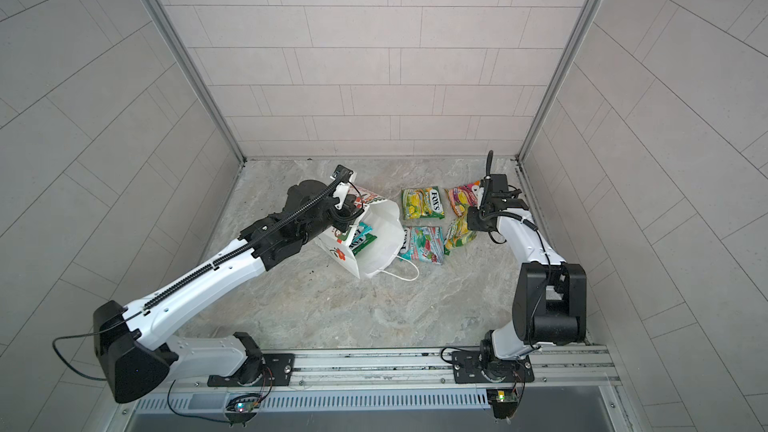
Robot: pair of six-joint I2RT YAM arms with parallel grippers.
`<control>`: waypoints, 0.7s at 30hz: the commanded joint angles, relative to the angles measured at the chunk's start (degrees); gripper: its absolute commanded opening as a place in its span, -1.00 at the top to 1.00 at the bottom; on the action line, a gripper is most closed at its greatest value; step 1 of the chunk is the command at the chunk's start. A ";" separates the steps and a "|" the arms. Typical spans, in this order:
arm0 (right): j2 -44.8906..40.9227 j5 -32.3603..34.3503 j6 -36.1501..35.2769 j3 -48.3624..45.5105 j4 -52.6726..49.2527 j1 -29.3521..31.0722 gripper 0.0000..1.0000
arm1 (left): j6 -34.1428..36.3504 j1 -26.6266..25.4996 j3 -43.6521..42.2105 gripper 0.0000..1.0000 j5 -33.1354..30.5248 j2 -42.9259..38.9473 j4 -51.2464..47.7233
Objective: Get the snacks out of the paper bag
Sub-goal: 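Lower the green Spring Tea packet onto the table beside the teal packet, open right gripper, then move the right gripper back over the bag opening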
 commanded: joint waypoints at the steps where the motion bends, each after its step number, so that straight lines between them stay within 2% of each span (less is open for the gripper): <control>1: 1.14 4.42 -1.69 1.44 -3.25 -0.30 0.74 | 0.27 -0.22 0.00 1.00 -1.01 -0.06 -0.70; 4: 1.20 6.63 -1.36 1.64 -3.54 -0.30 0.61 | 0.25 -0.23 0.00 1.00 -1.26 -0.10 -0.65; 8: 0.85 9.83 0.03 1.78 -3.51 -0.30 0.23 | 0.38 -0.25 0.00 1.00 -1.71 -0.32 -0.66; 10: 0.35 11.41 1.14 1.78 -3.47 -0.31 0.11 | 0.43 -0.22 0.00 1.00 -1.81 -0.46 -0.66; 16: -4.21 15.32 5.70 -0.20 -1.18 -0.21 -0.03 | 0.66 -0.24 -0.04 1.00 -1.85 -0.85 -0.66; 19: -7.61 12.19 7.50 -2.32 0.82 -0.13 -0.05 | 0.62 -0.21 -0.01 1.00 -1.81 -1.07 -0.66; 21: -9.77 5.02 7.83 -4.59 3.84 0.11 -0.05 | 0.66 -0.26 0.00 1.00 -1.70 -1.07 -0.61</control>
